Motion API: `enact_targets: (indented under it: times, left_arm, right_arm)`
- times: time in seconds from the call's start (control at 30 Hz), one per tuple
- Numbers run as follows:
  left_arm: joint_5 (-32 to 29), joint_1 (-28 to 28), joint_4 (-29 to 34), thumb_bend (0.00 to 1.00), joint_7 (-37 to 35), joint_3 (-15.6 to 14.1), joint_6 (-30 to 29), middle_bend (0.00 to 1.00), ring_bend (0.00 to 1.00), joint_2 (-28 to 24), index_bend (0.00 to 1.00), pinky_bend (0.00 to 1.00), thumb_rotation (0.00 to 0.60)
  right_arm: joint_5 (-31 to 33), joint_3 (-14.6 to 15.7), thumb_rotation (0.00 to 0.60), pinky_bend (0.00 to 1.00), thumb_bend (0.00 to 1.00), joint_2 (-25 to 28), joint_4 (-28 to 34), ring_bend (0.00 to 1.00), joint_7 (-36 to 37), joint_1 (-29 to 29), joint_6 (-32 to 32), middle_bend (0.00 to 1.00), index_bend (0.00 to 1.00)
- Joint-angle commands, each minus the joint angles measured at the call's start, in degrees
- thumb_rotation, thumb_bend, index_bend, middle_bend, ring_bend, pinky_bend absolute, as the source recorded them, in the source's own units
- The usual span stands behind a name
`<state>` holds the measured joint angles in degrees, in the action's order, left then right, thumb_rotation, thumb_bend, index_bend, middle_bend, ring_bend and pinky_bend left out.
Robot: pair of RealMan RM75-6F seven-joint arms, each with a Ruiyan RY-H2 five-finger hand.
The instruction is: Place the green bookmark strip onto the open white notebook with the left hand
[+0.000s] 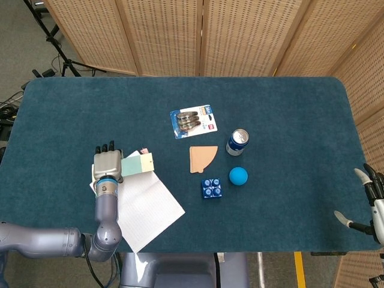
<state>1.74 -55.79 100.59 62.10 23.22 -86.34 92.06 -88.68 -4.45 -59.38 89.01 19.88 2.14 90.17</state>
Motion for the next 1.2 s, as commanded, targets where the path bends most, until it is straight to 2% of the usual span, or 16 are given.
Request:
enact_targets:
  times: [0.03,0.4,1.2]
  left_arm:
    - [-0.3,0.2,2.2,0.39,0.9,-0.5,-2.2,0.00,0.00,0.0,0.42,0.00,0.600]
    - [-0.1,1.6,5.7,0.40,1.4,-1.6,-6.6,0.00,0.00,-0.1,0.42,0.00,0.600]
    - [-0.7,2.2,7.2,0.39,2.3,-0.5,-7.0,0.00,0.00,2.3,0.42,0.00,0.600]
  right_arm:
    - [-0.1,0.0,0.600,0.00,0.19,0.1,-0.1,0.00,0.3,-0.1,0.2,0.00,0.06]
    - [-0.4,-0.1,0.600,0.00,0.19,0.4,-0.2,0.00,1.5,-0.6,1.3,0.00,0.06]
    - [-0.6,-0.1,0.600,0.00,0.19,0.6,-0.5,0.00,2.4,-1.0,1.9,0.00,0.06]
